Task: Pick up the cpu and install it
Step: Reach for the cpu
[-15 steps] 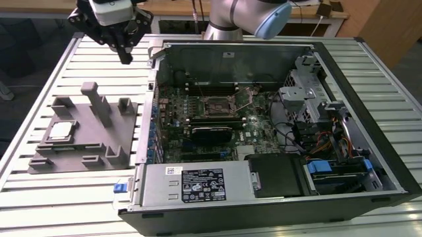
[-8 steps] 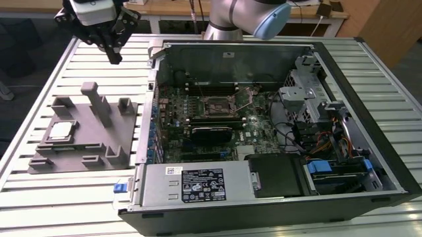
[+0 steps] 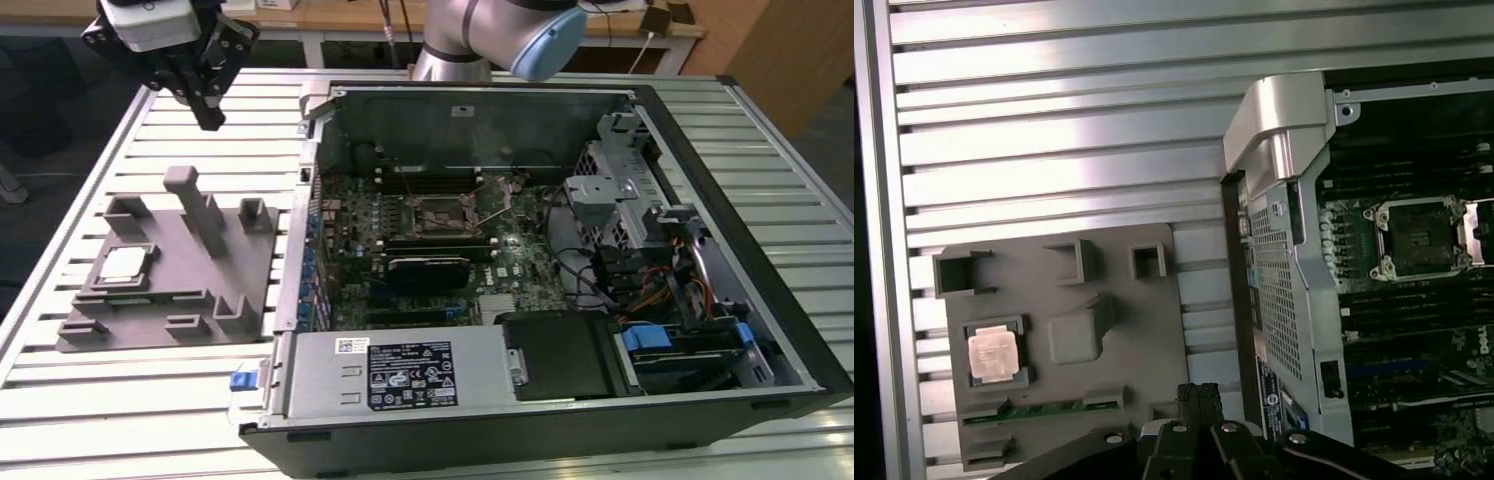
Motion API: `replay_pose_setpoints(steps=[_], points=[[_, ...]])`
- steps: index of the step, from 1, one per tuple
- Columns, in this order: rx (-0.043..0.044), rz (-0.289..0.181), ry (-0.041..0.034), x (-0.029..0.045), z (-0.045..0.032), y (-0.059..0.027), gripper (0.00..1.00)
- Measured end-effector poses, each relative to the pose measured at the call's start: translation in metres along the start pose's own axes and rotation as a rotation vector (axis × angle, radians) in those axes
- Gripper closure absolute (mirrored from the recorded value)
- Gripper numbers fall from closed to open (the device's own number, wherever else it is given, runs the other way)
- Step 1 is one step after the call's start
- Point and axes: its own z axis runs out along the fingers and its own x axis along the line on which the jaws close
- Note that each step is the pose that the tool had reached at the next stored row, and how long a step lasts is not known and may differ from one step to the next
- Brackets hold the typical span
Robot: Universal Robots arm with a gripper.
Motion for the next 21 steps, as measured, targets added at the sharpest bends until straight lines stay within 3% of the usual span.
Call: replay_pose_setpoints(steps=[13, 21], points=[[0.0001, 0.007, -0.0003, 0.0235, 0.0009, -0.0025, 0.89], [0.0002, 0.013, -0.0006, 0.0434, 0.0027, -0.0049, 0.89]])
